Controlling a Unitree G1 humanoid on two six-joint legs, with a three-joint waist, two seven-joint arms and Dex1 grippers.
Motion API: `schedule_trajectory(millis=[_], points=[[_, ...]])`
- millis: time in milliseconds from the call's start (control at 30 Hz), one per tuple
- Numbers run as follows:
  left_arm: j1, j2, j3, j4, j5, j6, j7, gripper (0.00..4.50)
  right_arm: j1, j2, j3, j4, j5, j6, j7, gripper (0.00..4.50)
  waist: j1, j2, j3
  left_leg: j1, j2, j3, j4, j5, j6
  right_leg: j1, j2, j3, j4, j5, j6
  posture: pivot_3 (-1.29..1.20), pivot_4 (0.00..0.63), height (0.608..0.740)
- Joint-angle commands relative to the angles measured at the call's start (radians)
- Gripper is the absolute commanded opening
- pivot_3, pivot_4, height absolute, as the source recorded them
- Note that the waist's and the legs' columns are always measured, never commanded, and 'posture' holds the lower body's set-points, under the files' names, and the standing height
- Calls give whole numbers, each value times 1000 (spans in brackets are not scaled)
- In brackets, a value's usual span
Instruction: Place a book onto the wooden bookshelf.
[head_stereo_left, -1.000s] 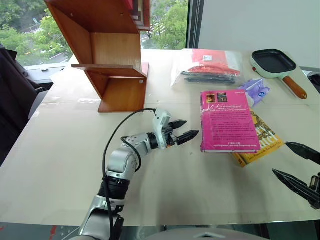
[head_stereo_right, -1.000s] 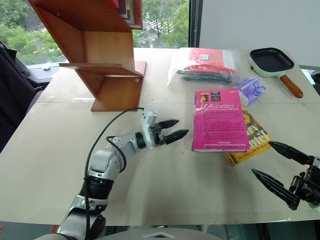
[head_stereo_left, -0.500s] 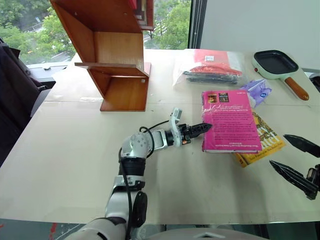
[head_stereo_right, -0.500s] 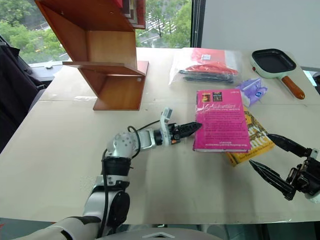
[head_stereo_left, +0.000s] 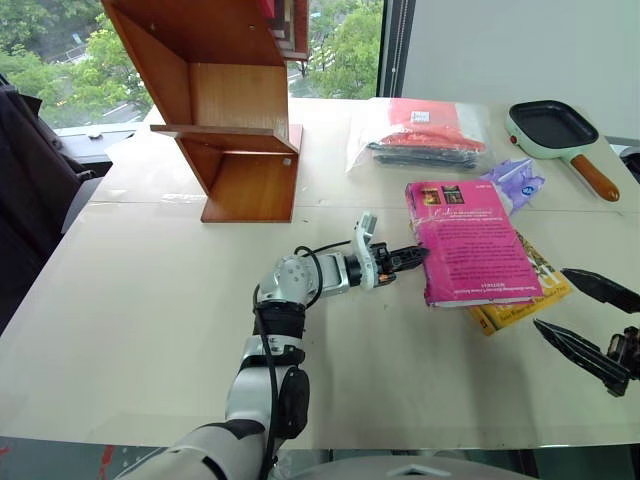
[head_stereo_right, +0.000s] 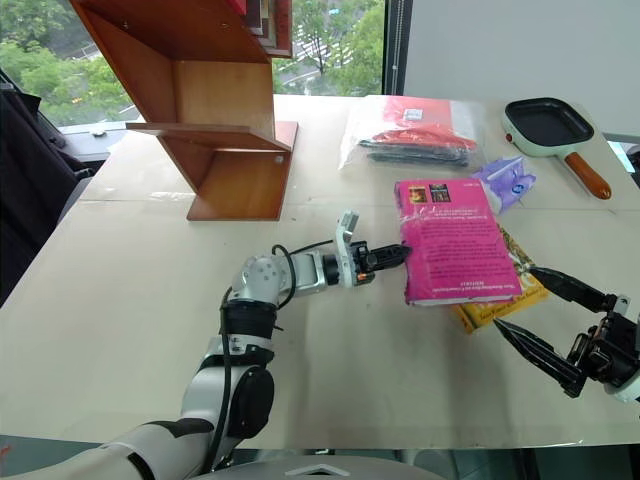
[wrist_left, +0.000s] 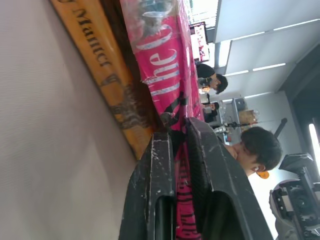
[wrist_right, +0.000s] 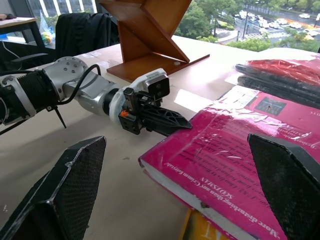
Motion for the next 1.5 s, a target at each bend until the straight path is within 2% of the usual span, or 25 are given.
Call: schedule_trajectory(millis=[33, 267, 400, 533, 633, 767, 867, 933, 1000, 1133, 1300, 1500], points=[[7, -16, 16, -30, -24, -5, -3, 78, -17, 2, 1, 9, -7, -18, 7, 4500, 0, 0, 0, 0, 0, 0, 0, 0, 0, 0, 0, 0, 0, 0, 0, 0, 150, 731], [80, -9, 3, -157, -27, 2, 6, 78, -42, 2, 16, 52, -35, -40, 40, 4500, -2, 0, 0, 0, 0, 0, 0, 0, 0, 0, 0, 0, 0, 0, 0, 0, 150, 731], [114, -3, 71, -305, -124, 13, -8, 78, -47, 1, 16, 63, -43, -44, 50, 4500, -2, 0, 0, 0, 0, 0, 0, 0, 0, 0, 0, 0, 0, 0, 0, 0, 150, 731], [221, 97, 53, -556, -226, 14, -127, 78, -48, 14, 26, 57, -54, -53, 49, 4500, -5, 1, 0, 0, 1, 0, 0, 0, 0, -1, 0, 0, 0, 0, 0, 0, 150, 731], [271, 173, 93, -610, -284, 13, -152, 78, -62, 17, 32, 62, -59, -59, 46, 4500, -1, 1, 0, 0, 1, 0, -1, 0, 0, -1, 0, 0, 0, 0, -1, 0, 150, 731], [271, 309, 75, -634, -246, -57, -217, 78, -76, 16, 46, 71, -68, -64, 48, 4500, 1, 1, 0, 0, 1, 0, 0, 0, 0, 0, 0, 0, 0, 0, 0, 0, 150, 731], [246, 400, 8, -618, -129, -195, -286, 78, -90, 17, 58, 78, -75, -68, 49, 4500, 1, 1, 0, 0, 1, 0, 2, 0, 0, 0, 0, 0, 0, 0, 0, 0, 150, 731], [220, 460, -75, -595, -19, -315, -354, 78, -98, 18, 66, 81, -78, -68, 48, 4500, 1, 1, 0, 0, 0, 1, 2, 0, 0, 0, 0, 1, 0, 0, 0, 0, 150, 731], [160, 494, -203, -539, 154, -512, -418, 78, -117, 22, 94, 84, -86, -68, 43, 4500, 4, 1, 0, 0, 0, 1, 2, 0, 0, 0, -1, 1, 0, 0, 0, 0, 150, 731], [61, 500, -296, -379, 365, -799, -436, 78, -147, 24, 124, 90, -96, -69, 39, 4500, 3, 0, 1, -1, 0, 1, 2, 0, 0, 0, -1, 1, -1, 0, -1, 0, 150, 731], [-36, 479, -306, -267, 458, -1029, -460, 78, -145, 24, 124, 94, -98, -72, 42, 4500, 1, 0, 1, -2, 0, 1, 1, 0, 0, -1, 0, 1, -1, 0, -1, 0, 150, 731], [-153, 429, -328, -155, 635, -1319, -333, 78, -171, 14, 133, 113, -104, -71, 47, 4500, 3, 0, 1, -7, 0, 1, 3, 0, 0, -2, 0, -2, -1, 0, 0, 0, 150, 731]])
